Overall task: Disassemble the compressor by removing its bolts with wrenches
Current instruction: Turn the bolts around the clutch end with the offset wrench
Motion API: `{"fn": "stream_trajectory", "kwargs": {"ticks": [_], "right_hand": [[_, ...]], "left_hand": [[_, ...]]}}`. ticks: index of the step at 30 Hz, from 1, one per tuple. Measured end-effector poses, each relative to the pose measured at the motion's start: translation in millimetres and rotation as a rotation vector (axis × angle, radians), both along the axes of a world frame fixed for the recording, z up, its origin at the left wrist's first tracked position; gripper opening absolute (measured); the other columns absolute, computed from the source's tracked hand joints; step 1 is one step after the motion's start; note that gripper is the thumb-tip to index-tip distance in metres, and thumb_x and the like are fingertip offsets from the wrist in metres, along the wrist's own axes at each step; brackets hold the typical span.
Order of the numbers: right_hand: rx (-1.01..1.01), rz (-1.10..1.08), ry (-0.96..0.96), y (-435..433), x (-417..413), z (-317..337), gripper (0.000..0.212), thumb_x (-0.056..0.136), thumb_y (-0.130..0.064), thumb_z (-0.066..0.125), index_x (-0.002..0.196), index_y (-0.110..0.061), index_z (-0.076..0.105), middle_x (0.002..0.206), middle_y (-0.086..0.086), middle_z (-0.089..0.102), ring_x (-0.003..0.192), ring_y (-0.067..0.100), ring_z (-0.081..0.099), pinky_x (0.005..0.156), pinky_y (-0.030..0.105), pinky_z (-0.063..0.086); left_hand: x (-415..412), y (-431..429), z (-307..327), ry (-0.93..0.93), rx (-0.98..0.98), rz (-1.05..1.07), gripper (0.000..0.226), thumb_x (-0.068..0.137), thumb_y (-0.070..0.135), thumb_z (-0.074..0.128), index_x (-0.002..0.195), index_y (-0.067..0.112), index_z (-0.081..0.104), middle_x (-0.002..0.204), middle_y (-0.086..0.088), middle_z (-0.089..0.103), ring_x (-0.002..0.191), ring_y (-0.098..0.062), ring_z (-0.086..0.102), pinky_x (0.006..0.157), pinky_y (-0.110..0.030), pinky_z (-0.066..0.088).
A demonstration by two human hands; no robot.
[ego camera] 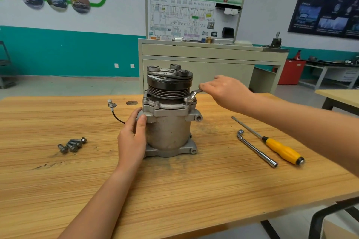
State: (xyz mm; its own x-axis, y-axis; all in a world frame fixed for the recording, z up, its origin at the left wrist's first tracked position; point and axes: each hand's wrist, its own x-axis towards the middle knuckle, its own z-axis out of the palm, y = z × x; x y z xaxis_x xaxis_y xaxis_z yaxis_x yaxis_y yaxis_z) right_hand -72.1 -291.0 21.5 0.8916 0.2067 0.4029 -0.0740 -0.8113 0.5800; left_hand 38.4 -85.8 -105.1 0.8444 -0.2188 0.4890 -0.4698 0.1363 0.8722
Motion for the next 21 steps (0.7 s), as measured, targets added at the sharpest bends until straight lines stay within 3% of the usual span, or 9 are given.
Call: {"fn": "stream_trajectory", "kwargs": {"ticks": [3,6,9,11,16,19,21], "right_hand": [[0.138,0.123,-0.242,1,20,-22,0.025,0.068,0.019,0.067,0.091,0.009,0.066,0.072,0.019,0.069,0.062,0.029,0.067,0.079,0.056,0.051],[0.323,0.114,-0.285,10,29,-34,0.023,0.080,0.009,0.060,0.102,0.006,0.065,0.076,0.019,0.069,0.069,0.032,0.066,0.088,0.053,0.044],[0.550,0.055,-0.412,10,12,-32,0.026,0.093,-0.007,0.051,0.117,0.001,0.058,0.074,0.013,0.064,0.069,0.032,0.061,0.070,0.037,0.044],[0.692,-0.001,-0.443,12,-6,-27,0.034,0.097,-0.015,0.043,0.129,-0.005,0.048,0.069,0.004,0.053,0.062,0.024,0.053,0.057,0.029,0.035],[0.715,-0.043,-0.203,31,-38,-17,0.035,0.097,-0.022,0.040,0.132,-0.019,0.046,0.062,0.001,0.052,0.056,0.022,0.050,0.050,0.032,0.039],[0.593,-0.138,-0.102,40,-49,-12,0.033,0.097,-0.026,0.039,0.129,-0.025,0.047,0.061,-0.003,0.049,0.054,0.014,0.046,0.046,0.026,0.034],[0.493,-0.206,-0.051,47,-53,-9,0.033,0.097,-0.026,0.037,0.129,-0.028,0.046,0.068,0.000,0.054,0.060,0.018,0.050,0.049,0.028,0.040]], "left_hand": [[0,0,0,0.009,0.005,-0.007,0.040,0.097,0.033,0.043,0.135,0.023,0.048,0.127,0.019,0.051,0.116,0.009,0.043,0.090,-0.002,0.033],[-1,0,-1,0.013,0.012,-0.005,0.041,0.096,0.036,0.042,0.135,0.025,0.048,0.134,0.011,0.051,0.121,0.002,0.043,0.100,-0.017,0.034],[0,0,-1,-0.024,0.046,0.051,0.038,0.097,0.035,0.042,0.133,0.025,0.050,0.129,0.010,0.047,0.107,0.015,0.042,0.085,0.001,0.028],[0,0,-2,-0.047,0.063,0.078,0.037,0.098,0.032,0.042,0.131,0.021,0.051,0.127,0.006,0.045,0.103,0.011,0.042,0.077,0.008,0.026],[1,0,-1,-0.087,0.079,0.094,0.032,0.098,0.028,0.042,0.127,0.021,0.054,0.126,0.002,0.044,0.111,-0.004,0.041,0.074,0.010,0.024],[1,0,0,-0.087,0.074,0.089,0.030,0.098,0.028,0.043,0.127,0.025,0.052,0.125,0.005,0.042,0.111,-0.002,0.040,0.074,0.010,0.024],[2,1,0,-0.091,0.075,0.089,0.031,0.098,0.027,0.043,0.128,0.022,0.053,0.125,0.005,0.043,0.110,-0.002,0.040,0.074,0.009,0.024]]}}
